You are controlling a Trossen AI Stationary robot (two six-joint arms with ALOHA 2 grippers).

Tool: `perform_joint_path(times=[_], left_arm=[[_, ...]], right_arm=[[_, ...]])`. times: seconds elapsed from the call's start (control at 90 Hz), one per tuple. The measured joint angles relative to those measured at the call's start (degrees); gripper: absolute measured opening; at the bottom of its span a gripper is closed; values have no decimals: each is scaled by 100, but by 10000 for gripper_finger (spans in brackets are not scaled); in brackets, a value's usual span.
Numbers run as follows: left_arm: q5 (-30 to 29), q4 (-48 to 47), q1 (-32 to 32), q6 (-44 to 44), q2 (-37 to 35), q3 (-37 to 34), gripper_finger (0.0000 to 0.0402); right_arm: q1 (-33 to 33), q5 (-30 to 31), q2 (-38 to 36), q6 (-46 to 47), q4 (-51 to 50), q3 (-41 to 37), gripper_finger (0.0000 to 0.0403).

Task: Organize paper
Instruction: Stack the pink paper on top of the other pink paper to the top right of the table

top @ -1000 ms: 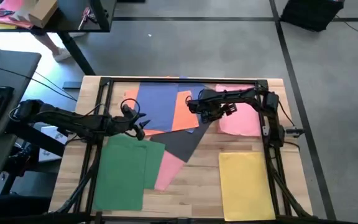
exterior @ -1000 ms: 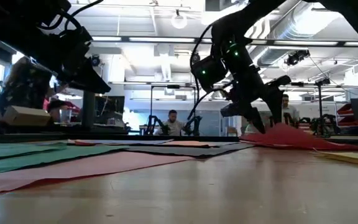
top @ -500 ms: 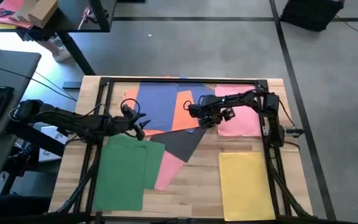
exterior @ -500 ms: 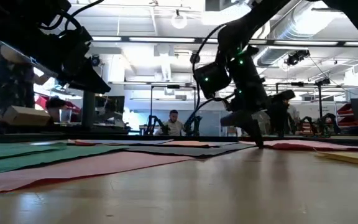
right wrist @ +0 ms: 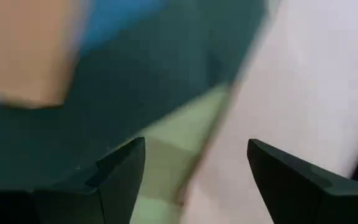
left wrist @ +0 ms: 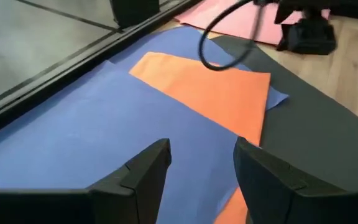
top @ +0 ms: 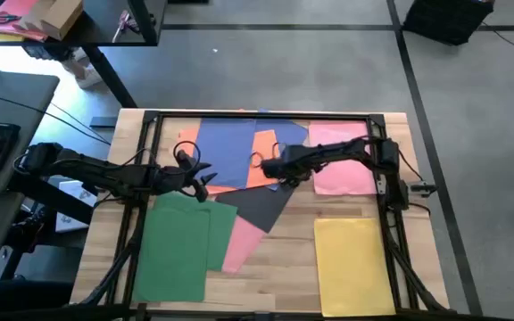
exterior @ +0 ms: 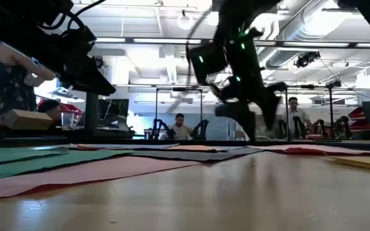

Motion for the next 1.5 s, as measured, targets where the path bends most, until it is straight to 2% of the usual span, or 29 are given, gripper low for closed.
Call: perform_joint_path(times=[0.089,0.2,0.311,0.4,0.467,0.578,0.733,1.033,1.2,1.5], left_arm=[[230,-209,-54,-60,0,0,168],[226,-549,-136,-343,0,0,168],[188,-814,-171,-727,0,0,168],[73,-851,-171,-956,82,1,168],[-11,-857,-171,-1128,237,2,168],[-100,-847,-171,-1460,680,2,168],[-249,-826,-171,-1776,1463,2,168],[-194,-266,-171,-2012,2681,22,168],[-259,-128,-171,-2015,2975,31,168],[-242,-125,-168,-1965,3023,24,168]], right_arm=[[634,222,0,-873,514,83,268],[1550,354,0,-2016,1385,86,268],[2402,915,0,-2911,2278,86,268],[2881,1251,67,-3696,2929,96,268],[3051,1182,240,-4289,3354,99,268],[3176,987,666,-5028,3782,94,268],[3169,1400,990,-5715,4198,116,267],[2827,1424,1085,-6835,5206,97,267],[2758,1615,1114,-7204,5453,111,267],[2713,1602,1117,-7828,5524,269,267]])
